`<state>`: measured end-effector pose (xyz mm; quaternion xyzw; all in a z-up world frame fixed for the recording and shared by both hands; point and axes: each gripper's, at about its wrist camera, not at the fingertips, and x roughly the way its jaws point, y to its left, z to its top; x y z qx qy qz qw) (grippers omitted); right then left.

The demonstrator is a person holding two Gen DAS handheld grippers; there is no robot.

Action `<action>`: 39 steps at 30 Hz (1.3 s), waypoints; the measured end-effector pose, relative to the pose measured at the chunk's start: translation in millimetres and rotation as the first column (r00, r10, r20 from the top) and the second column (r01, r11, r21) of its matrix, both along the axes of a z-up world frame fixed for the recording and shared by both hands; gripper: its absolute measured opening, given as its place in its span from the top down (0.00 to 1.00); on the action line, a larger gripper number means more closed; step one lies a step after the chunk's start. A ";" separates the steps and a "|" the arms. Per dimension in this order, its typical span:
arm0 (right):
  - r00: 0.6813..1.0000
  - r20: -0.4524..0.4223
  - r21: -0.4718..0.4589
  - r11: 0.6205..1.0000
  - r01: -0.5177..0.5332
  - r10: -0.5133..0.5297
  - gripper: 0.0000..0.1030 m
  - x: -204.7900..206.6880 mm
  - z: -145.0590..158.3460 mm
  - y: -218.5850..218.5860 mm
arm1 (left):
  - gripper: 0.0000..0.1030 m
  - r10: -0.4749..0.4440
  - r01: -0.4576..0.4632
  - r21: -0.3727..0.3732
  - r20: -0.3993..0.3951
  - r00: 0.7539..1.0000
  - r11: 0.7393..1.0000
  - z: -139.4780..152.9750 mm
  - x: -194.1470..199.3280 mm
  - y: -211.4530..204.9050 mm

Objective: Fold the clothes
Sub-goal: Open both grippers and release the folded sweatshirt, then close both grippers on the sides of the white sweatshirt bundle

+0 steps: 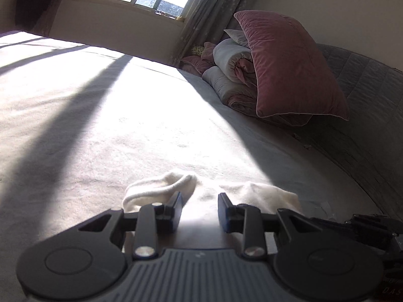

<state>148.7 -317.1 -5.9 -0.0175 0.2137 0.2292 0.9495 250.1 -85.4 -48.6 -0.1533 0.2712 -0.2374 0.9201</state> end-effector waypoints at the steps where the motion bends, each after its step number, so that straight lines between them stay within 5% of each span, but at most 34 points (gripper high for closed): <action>1: 0.999 -0.025 -0.034 0.999 -0.023 0.023 0.65 1.4 -3.5 3.3 | 0.71 0.003 -0.003 -0.016 -0.007 1.000 1.000 -4.5 1.2 2.0; 8: 0.998 -0.040 -0.100 0.994 -0.046 0.043 0.65 2.7 -7.9 10.1 | 0.69 0.015 -0.015 0.044 -0.010 1.000 0.999 13.9 -9.5 -4.0; 14: 1.000 0.005 -0.038 0.999 -0.031 0.031 0.58 -5.2 4.5 -2.1 | 0.67 -0.023 0.023 -0.016 0.025 0.999 1.000 28.0 -50.5 4.8; 21: 0.997 -0.072 -0.077 0.997 -0.009 0.004 0.50 3.0 -8.0 -0.3 | 0.64 -0.072 0.067 0.100 0.041 0.997 0.993 14.3 -72.2 -11.5; 27: 0.997 -0.081 0.032 0.999 0.019 -0.016 0.38 4.0 -0.3 -14.6 | 0.27 0.016 -0.017 -0.016 -0.061 0.998 1.000 37.5 -61.9 5.5; 32: 0.994 -0.102 0.139 0.988 0.059 -0.045 0.27 8.1 4.2 -28.8 | 0.11 0.157 -0.181 -0.129 -0.175 0.972 0.975 39.5 -46.3 27.6; 39: 0.984 -0.158 0.286 0.950 0.121 -0.078 0.09 15.2 7.8 -47.8 | 0.01 0.197 -0.223 -0.090 -0.234 0.952 0.971 21.8 -39.4 35.3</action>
